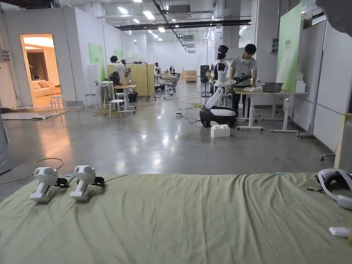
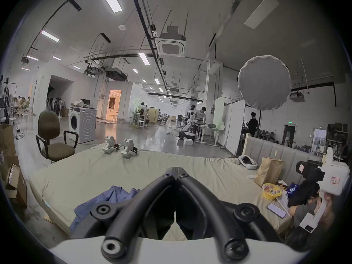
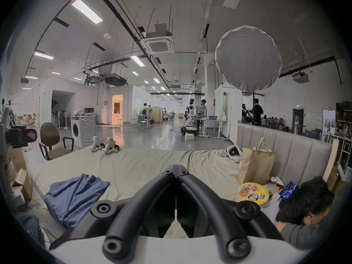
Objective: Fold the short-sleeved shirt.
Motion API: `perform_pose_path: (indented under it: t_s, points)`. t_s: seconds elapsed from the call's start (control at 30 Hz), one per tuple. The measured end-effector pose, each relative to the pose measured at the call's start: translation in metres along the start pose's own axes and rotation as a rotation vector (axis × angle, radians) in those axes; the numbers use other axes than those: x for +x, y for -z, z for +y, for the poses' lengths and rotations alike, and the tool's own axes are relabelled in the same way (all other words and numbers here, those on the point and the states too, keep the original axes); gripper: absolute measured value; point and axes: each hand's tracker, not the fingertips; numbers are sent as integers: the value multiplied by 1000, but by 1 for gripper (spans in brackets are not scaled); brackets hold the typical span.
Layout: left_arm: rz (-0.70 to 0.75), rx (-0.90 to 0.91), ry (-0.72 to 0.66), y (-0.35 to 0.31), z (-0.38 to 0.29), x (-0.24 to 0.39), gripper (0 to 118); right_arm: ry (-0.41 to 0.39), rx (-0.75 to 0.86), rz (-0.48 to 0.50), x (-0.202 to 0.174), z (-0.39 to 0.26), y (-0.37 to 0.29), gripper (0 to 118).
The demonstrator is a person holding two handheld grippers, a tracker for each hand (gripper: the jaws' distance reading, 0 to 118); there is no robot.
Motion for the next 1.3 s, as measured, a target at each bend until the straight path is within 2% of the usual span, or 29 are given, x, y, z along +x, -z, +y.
perform_pose_path:
  t_s: [0.27, 0.3, 0.33, 0.4, 0.43, 0.5, 0.63, 0.7, 0.87, 0.93, 1.0, 1.07, 1.13, 1.23, 1.3]
  points:
    - [47, -88, -12, 13, -2, -19, 3, 18, -22, 22, -4, -1, 2, 2]
    - [56, -124, 12, 17, -5, -23, 10, 23, -28, 26, -6, 0, 2, 2]
    - [61, -152, 34, 23, -9, -27, 28, 30, -38, 35, -7, -3, 3, 2]
    - [71, -246, 51, 40, -19, -41, 102, 44, -62, 53, -8, -9, 8, 2]
    - [67, -295, 33, 51, -25, -49, 107, 45, -75, 55, -7, -13, 11, 2]
    - [63, -340, -17, 71, -40, -63, 107, 47, -101, 66, -9, -20, 18, 2]
    - [68, -547, -81, 136, -84, -101, 108, 92, -181, 94, -10, -35, 33, 2]
    - [84, -620, -109, 171, -111, -119, 108, 86, -211, 100, -9, -43, 37, 2]
    - [156, -717, -174, 249, -167, -158, 108, 58, -336, 52, -4, -67, 51, 2]
    - [192, -754, -165, 282, -190, -178, 108, 70, -382, 15, 0, -76, 56, 2]
    - [165, -788, -166, 304, -207, -191, 108, 95, -408, -19, 6, -86, 61, 2]
    - [193, -865, -110, 316, -224, -184, 107, 126, -451, -44, 9, -94, 67, 2]
    - [230, -912, -30, 325, -239, -183, 91, 127, -467, -49, 12, -100, 71, 2]
    - [224, -895, 28, 324, -240, -170, 87, 89, -499, -55, 8, -106, 76, 2]
    - [195, -902, 55, 326, -237, -165, 70, 72, -513, -42, 5, -109, 78, 2]
